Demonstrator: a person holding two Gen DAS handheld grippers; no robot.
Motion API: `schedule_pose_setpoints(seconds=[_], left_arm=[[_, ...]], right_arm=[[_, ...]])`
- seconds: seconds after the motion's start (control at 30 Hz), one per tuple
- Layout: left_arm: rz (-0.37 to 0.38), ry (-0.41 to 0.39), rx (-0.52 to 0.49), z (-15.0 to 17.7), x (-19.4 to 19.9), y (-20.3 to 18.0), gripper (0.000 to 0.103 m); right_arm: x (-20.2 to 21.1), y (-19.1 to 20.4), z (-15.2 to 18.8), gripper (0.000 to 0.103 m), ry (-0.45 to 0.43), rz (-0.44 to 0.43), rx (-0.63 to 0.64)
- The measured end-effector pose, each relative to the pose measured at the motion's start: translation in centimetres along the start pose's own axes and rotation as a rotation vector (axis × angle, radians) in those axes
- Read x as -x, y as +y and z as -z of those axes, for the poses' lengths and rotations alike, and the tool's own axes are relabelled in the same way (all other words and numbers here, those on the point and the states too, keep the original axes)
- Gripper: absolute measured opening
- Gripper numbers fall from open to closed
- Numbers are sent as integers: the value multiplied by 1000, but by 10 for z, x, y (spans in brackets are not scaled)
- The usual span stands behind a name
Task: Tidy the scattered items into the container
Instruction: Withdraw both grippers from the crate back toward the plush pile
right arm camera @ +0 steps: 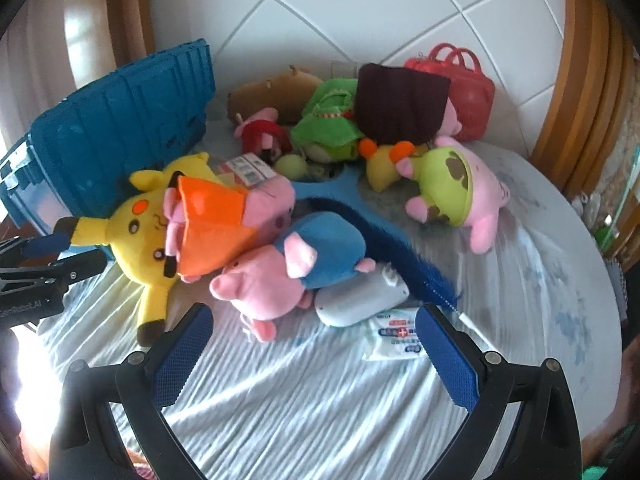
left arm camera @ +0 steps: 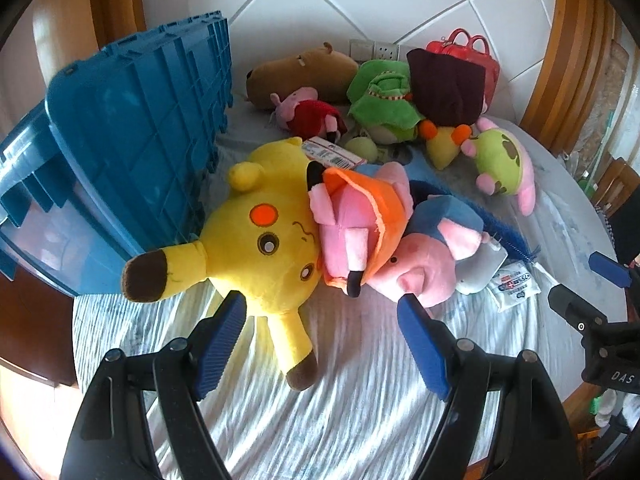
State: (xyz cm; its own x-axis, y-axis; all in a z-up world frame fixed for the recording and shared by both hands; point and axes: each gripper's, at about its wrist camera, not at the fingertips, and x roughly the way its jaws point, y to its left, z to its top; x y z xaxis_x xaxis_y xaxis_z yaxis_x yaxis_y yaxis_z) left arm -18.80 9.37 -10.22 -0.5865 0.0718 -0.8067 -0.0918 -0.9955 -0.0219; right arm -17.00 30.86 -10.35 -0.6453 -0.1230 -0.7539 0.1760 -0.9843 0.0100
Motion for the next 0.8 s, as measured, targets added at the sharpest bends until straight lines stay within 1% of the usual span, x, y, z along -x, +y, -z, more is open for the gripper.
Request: schedule_pose_setpoints(seconds=[0.1, 0.23, 0.37, 0.47, 0.63, 0.8], left_arm=[[-2, 11, -3, -4, -7, 4, 78], [15, 21, -9, -12, -20, 10, 78], [51, 33, -21, -25, -33, 12, 78], [83, 37, -35, -33, -42, 10, 78], [138, 42, -68, -43, -57, -7, 78], [158, 69, -101, -46, -72, -41, 78]], right_arm=[[-8, 2, -3, 102, 14, 2, -7], [-19, 7, -8, 102, 27, 14, -20], [-27, 10, -15, 102, 46, 41, -26], [-29, 6, -20, 102, 54, 81, -50], [-32, -14, -19, 102, 79, 159, -93], [-36, -43, -16, 102, 104, 183, -128]])
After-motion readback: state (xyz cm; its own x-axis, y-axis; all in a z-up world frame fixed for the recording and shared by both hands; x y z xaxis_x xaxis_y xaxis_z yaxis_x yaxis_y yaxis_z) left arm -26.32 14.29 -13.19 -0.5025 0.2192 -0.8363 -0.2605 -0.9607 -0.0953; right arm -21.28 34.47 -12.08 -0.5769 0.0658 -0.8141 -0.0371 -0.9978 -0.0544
